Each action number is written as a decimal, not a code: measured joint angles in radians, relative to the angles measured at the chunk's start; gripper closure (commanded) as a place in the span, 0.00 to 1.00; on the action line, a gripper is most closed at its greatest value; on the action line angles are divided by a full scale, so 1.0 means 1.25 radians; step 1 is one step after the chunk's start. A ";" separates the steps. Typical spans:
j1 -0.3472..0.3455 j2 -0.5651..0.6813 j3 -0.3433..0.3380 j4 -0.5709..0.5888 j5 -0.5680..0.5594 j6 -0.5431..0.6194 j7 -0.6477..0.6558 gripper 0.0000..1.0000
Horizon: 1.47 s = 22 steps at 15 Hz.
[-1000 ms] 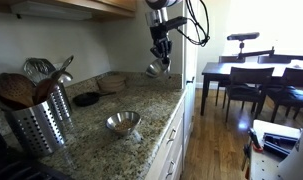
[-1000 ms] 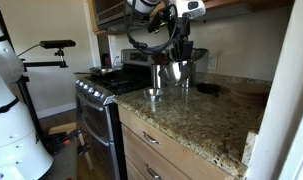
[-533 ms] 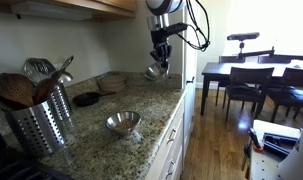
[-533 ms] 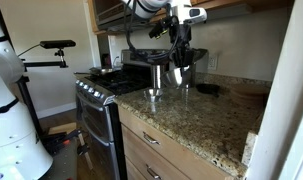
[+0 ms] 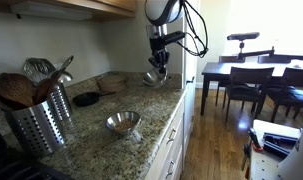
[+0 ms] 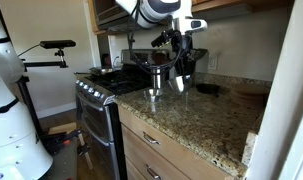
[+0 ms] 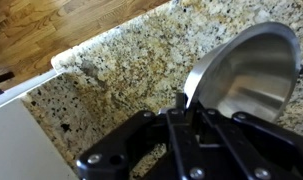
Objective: Take the bowl on the right and pour the beans into the bowl on the left
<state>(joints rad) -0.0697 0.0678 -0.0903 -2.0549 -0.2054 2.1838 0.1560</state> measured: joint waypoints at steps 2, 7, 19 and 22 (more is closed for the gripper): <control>0.000 0.015 0.000 -0.001 0.000 0.017 0.000 0.92; -0.001 0.055 -0.004 -0.001 0.008 0.055 0.000 0.92; 0.000 0.124 -0.003 0.003 0.069 0.099 0.000 0.92; 0.001 0.134 0.002 0.005 0.083 0.102 0.000 0.92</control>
<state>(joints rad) -0.0687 0.2354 -0.0872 -2.0482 -0.1021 2.3113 0.1560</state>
